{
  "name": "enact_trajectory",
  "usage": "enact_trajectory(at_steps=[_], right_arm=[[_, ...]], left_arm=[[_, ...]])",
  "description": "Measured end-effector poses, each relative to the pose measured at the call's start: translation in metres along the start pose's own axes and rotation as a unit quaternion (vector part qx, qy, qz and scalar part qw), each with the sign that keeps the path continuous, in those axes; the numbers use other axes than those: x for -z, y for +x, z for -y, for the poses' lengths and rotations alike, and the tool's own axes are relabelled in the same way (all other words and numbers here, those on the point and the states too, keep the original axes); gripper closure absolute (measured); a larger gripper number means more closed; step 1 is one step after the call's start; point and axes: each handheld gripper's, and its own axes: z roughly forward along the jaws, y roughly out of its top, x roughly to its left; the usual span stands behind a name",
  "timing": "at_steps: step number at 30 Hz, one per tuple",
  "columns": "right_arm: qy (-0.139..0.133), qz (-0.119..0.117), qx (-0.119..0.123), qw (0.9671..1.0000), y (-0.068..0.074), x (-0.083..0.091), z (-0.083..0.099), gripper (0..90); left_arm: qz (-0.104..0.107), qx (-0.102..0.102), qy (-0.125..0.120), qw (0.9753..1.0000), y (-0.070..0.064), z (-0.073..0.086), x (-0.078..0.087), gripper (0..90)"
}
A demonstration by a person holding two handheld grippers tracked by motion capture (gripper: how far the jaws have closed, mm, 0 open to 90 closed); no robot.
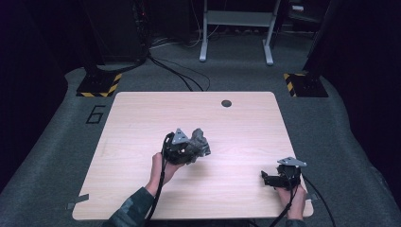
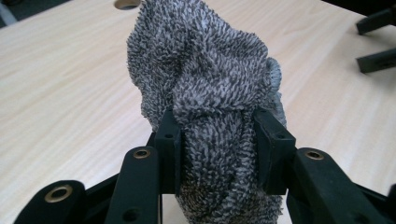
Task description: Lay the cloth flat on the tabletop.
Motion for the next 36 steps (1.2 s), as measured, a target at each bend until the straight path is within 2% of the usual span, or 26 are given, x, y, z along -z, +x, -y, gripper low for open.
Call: enact_trajectory(at_steps=[5,7,12,16,18,19,20,21,22,25,30,31,34,36], right_arm=[[0.0,0.0,0.0,1.0,0.0,0.0,0.0,3.7],[0.0,0.001,-0.001,1.0,0.0,0.0,0.0,3.7],[0.0,0.0,0.0,1.0,0.0,0.0,0.0,3.8],[-0.001,0.0,0.0,1.0,0.0,0.0,0.0,4.0],[-0.001,0.001,0.0,1.0,0.0,0.0,0.0,4.1],[-0.001,0.001,0.0,1.0,0.0,0.0,0.0,4.1],[-0.002,0.001,-0.001,1.0,0.0,0.0,0.0,4.1],[-0.001,0.001,-0.001,1.0,0.0,0.0,0.0,4.1],[-0.001,0.001,-0.001,1.0,0.0,0.0,0.0,4.1],[-0.001,0.001,-0.002,1.0,0.0,0.001,0.0,4.7],[0.002,0.003,-0.005,1.0,0.002,0.003,0.0,9.1],[-0.003,-0.008,-0.014,0.9999,0.007,0.005,-0.001,10.9],[-0.017,-0.022,-0.011,0.9996,0.023,0.01,-0.005,12.8],[-0.03,-0.05,-0.002,0.9983,0.038,0.013,-0.011,14.3]], left_arm=[[0.02,-0.003,0.008,0.9998,-0.011,0.01,-0.002,58.9],[0.031,0.002,0.012,0.9995,-0.017,0.017,-0.004,58.6],[0.051,-0.002,0.037,0.998,-0.029,0.035,-0.013,57.4],[0.058,0.007,0.054,0.9968,-0.026,0.049,-0.026,52.9],[0.065,0.02,0.047,0.9966,-0.023,0.053,-0.027,48.3],[0.065,0.02,0.047,0.9966,-0.023,0.053,-0.027,41.8],[0.063,0.025,0.043,0.9968,-0.022,0.052,-0.025,41.8],[0.06,0.028,0.041,0.997,-0.022,0.051,-0.022,30.7],[0.053,0.028,0.035,0.9976,-0.022,0.051,-0.019,30.7],[0.045,0.024,0.02,0.9985,-0.024,0.05,-0.003,23.1],[0.032,0.015,0.008,0.9993,-0.031,0.052,0.014,21.6],[0.023,0.005,0.003,0.9997,-0.036,0.052,0.02,21.9],[0.019,-0.007,0.0,0.9998,-0.043,0.052,0.024,22.4],[0.011,-0.02,0.003,0.9997,-0.052,0.053,0.022,22.4]])
